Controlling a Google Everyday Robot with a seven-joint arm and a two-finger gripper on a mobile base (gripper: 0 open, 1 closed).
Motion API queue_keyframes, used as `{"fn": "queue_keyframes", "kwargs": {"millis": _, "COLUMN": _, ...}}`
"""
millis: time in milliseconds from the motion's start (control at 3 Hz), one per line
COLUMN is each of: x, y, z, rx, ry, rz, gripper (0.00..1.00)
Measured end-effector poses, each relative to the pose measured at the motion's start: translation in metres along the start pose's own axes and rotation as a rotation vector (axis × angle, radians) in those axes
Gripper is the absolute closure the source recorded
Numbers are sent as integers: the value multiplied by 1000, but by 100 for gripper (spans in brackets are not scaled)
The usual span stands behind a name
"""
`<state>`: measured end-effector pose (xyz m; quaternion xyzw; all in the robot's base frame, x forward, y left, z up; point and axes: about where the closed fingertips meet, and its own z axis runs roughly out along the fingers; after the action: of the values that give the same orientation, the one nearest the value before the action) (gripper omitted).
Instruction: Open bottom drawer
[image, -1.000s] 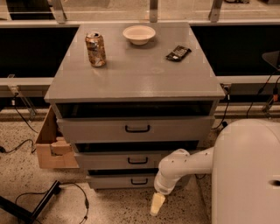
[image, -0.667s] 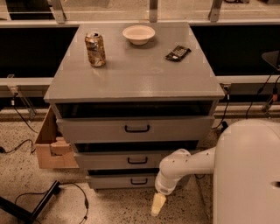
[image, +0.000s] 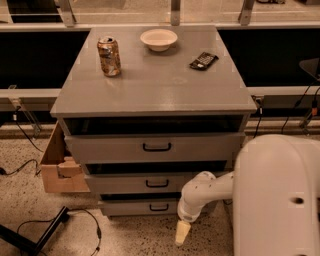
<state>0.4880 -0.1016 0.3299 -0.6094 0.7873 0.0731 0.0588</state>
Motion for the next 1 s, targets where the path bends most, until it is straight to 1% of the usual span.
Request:
{"fn": "queue_keyframes", "kwargs": {"millis": 333, "x": 12, "y": -27, "z": 16, "rx": 71, "ry": 53, "rz": -116, "gripper": 0}}
{"fn": "queue_keyframes", "kwargs": {"millis": 667, "x": 23, "y": -47, "z": 25, "rx": 125, "ry": 110, "rz": -206, "gripper": 0}}
{"fn": "queue_keyframes", "kwargs": {"millis": 1000, "x": 36, "y": -55, "z": 36, "rx": 145, "ry": 165, "rz": -242, "gripper": 0}}
